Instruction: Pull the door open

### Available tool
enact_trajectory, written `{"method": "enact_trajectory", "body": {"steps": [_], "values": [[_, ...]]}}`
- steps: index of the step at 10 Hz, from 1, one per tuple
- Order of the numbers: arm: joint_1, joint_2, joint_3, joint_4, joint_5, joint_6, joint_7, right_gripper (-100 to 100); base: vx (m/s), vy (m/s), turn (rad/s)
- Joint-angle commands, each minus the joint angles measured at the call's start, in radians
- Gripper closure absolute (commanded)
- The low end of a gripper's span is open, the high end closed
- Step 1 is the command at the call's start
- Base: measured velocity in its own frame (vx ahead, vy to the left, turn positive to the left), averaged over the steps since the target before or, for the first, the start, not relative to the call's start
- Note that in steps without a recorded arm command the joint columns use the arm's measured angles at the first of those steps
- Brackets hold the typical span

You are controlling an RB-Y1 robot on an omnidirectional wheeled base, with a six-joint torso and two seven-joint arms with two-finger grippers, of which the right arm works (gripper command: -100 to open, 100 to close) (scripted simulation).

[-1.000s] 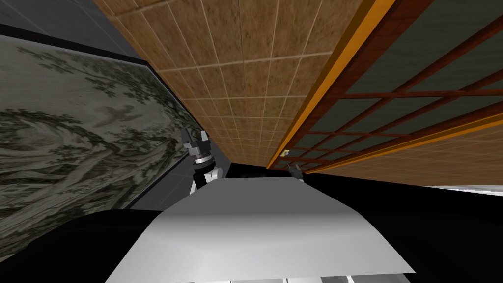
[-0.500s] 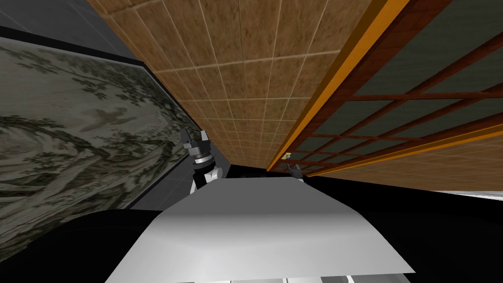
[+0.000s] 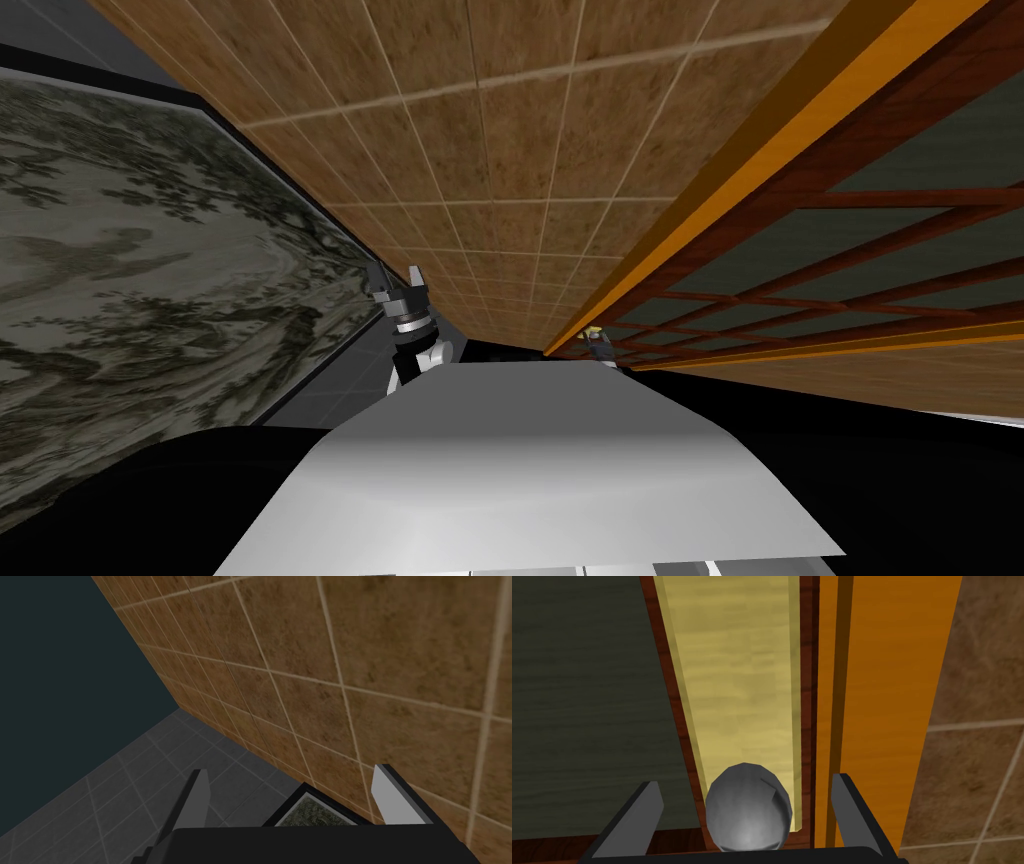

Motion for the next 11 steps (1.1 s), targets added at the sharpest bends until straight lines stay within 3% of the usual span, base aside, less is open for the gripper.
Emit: {"method": "enact_trajectory", "body": {"steps": [1,6,11], "values": [[0.001,0.0,0.0,0.0,0.0,0.0,-0.001,100,-0.016,0.004,-0.012],[0.001,0.0,0.0,0.0,0.0,0.0,-0.001,100,-0.017,0.004,0.004],[-0.008,0.0,0.018,0.004,-0.024,0.009,-0.115,100,-0.022,-0.009,0.026]]}}
